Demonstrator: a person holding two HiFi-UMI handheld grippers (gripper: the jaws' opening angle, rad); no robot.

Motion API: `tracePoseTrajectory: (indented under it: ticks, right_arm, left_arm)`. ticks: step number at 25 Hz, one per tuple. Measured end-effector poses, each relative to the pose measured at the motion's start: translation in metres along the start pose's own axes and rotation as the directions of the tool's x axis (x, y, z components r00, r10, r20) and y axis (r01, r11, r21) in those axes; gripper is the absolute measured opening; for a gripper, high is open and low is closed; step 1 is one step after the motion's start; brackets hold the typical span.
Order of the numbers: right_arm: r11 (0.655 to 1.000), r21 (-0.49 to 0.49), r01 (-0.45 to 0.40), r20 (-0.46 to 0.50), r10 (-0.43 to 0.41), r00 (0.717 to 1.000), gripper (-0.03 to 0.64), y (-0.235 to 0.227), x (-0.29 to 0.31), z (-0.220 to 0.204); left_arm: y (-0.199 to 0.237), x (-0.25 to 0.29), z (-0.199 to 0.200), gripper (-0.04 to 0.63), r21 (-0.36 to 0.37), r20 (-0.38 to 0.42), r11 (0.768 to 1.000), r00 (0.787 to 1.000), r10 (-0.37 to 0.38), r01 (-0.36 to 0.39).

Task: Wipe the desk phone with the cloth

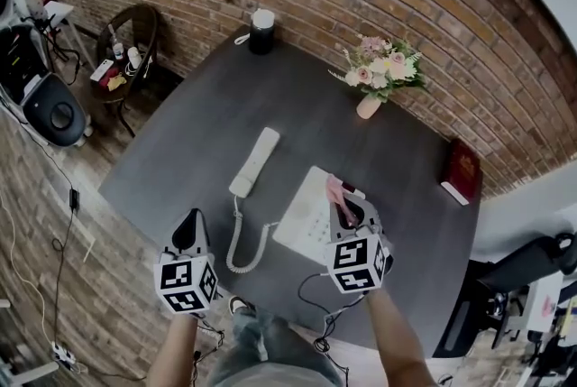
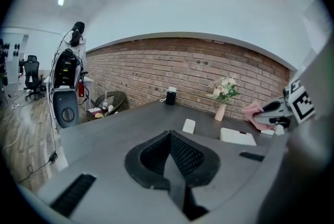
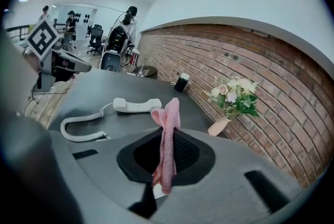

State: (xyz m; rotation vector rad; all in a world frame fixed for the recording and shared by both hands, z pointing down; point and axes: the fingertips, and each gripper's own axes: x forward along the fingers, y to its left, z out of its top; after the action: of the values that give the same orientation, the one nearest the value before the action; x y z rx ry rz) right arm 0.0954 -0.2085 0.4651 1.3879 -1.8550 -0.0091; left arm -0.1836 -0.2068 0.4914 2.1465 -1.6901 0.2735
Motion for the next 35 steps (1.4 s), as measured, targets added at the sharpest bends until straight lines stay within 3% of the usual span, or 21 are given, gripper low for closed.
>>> tracePoseTrajectory:
  ticks: [10,35]
  right_arm:
    - [0.992,-0.095,-0.078,-0.115,0.067,0.991,0.021,0.007,0.045,-0.016]
    - [0.966,-0.136,-0.222,-0.276,0.178,0.945,0.021,0.017,0.1,-0.038]
  left_arm:
    - [0.005,0.022,-0.016,-0.002,-0.023,-0.042,1.0,0.999,0.016,-0.017]
    - [0.007,0.054,-0.03,-0.002,-0.054,-0.084,0.998,0.996,0.027,-0.032]
